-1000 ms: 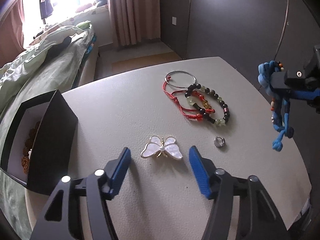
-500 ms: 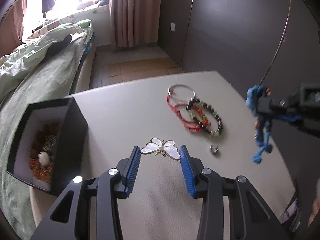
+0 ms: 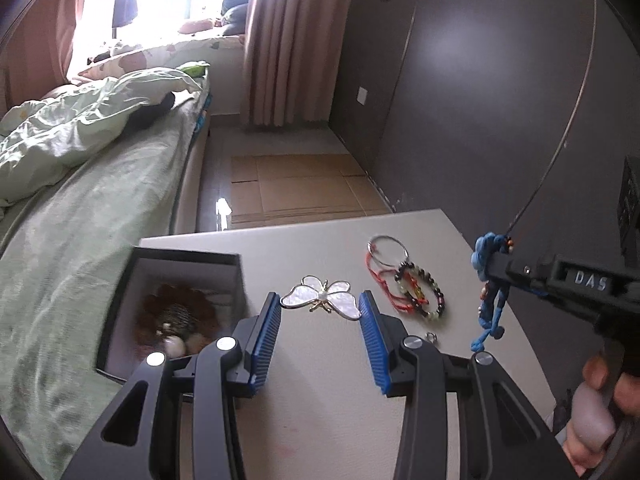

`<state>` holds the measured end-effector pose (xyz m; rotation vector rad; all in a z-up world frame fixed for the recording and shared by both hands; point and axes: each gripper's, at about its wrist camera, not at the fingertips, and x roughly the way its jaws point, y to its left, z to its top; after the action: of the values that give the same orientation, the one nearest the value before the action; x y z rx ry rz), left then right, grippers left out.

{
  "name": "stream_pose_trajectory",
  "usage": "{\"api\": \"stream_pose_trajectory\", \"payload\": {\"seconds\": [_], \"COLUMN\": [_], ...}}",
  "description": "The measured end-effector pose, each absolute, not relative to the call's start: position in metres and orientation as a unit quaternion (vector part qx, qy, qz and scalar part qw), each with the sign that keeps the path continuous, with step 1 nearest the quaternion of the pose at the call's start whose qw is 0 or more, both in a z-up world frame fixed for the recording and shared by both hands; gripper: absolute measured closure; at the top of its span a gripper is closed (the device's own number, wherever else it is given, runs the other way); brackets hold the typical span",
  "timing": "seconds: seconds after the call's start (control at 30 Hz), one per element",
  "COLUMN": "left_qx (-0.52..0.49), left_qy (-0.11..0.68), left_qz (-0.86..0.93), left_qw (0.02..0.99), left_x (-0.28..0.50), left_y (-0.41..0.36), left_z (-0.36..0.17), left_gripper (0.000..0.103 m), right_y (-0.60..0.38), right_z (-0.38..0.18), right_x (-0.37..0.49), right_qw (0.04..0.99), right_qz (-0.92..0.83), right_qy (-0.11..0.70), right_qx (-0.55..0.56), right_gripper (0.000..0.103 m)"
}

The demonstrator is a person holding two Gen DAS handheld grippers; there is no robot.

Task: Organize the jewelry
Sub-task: 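Grasp the white butterfly brooch with the left gripper while the right holds the blue figure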

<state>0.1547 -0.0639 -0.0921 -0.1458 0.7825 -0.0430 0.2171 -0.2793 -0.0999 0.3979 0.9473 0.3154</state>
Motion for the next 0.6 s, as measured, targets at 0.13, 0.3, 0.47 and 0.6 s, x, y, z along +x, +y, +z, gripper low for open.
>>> {"api": "stream_pose_trajectory", "payload": {"seconds": [0.13,0.3,0.47,0.6], "left_qx": [-0.078,-0.089,-0.102,-0.105], "left_qy": [0.373,0.368,0.370,0.369], "left_qz": [-0.013,-0.005,-0.007,-0.002], "left_qw": [0.925,0.925,0.924,0.923], "left_x": [0.149,0.145,0.142,0.139], "left_y": [-0.045,-0.022,0.000,0.018], "left_z": [-0.080,-0.071,-0.063,-0.058], "left_gripper": [0.065,0.065,0.065,0.065], "right_y": [-0.270,-0.257,-0.245,-0.233], "right_z": [-0.096,-0.089,-0.084,-0.081], "right_x": [0.214,0.210,0.206,0.203], "right_qw": [0.863,0.869,0.872,0.874], "right_qz": [0.159,0.176,0.194,0.210], "right_qy": [0.439,0.419,0.402,0.393], "right_qx": [0.195,0.199,0.200,0.194], "right_gripper": [0.084,0.084,0.084,0.084]}}
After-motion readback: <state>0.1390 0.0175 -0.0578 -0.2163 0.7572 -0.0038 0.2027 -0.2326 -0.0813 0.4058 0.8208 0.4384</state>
